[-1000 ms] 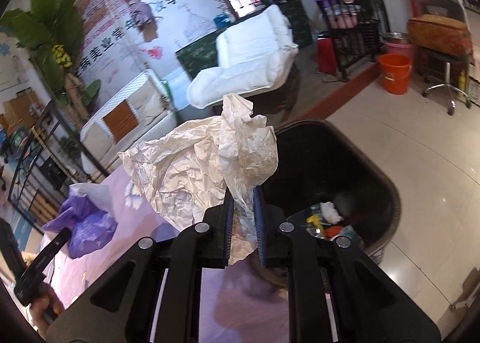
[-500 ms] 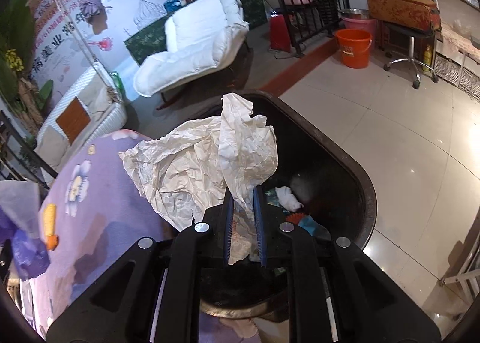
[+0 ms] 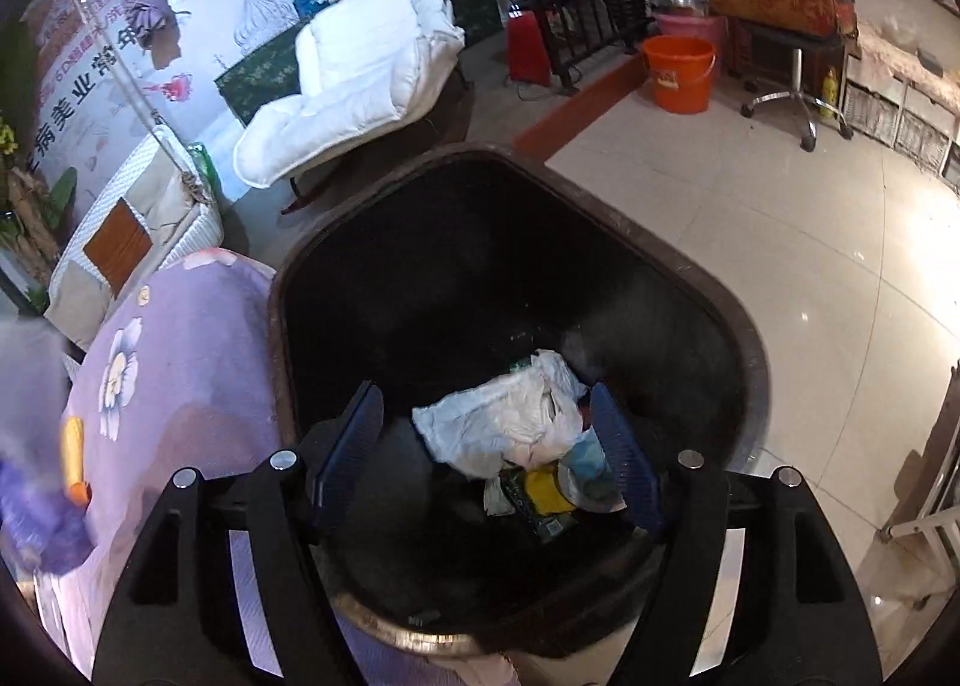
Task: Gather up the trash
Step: 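Carry the beige paper and purple bag over the bin and open both tools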
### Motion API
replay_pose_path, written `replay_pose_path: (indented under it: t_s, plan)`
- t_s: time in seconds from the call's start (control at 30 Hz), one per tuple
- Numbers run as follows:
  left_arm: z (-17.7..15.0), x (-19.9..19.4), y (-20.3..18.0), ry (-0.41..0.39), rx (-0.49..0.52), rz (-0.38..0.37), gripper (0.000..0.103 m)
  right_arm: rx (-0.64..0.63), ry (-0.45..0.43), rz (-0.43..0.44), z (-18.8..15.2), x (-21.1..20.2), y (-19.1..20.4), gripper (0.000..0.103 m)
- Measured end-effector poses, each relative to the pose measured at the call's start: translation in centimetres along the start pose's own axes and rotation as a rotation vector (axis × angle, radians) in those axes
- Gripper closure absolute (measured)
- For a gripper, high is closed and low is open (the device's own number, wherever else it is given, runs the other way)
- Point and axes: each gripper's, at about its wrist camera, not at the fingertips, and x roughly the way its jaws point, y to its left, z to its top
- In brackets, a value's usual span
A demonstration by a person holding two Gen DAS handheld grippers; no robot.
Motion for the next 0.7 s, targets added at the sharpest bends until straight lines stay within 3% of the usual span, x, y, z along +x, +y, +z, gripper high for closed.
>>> replay_pose_path:
  t_s: [0.4, 0.7]
  plan:
    - [1.4, 5.5, -5.0, 0.078, 0.111, -0.044, 0.088, -0.068, -0.122, -0.022, -1.8, -7.5, -2.2, 0.021]
    - [1.9, 9.9, -8.8, 0.165, 0.203, -0.067, 0.088, -0.012, -0.154, -0.074, -2.1, -9.4, -6.1, 0.019]
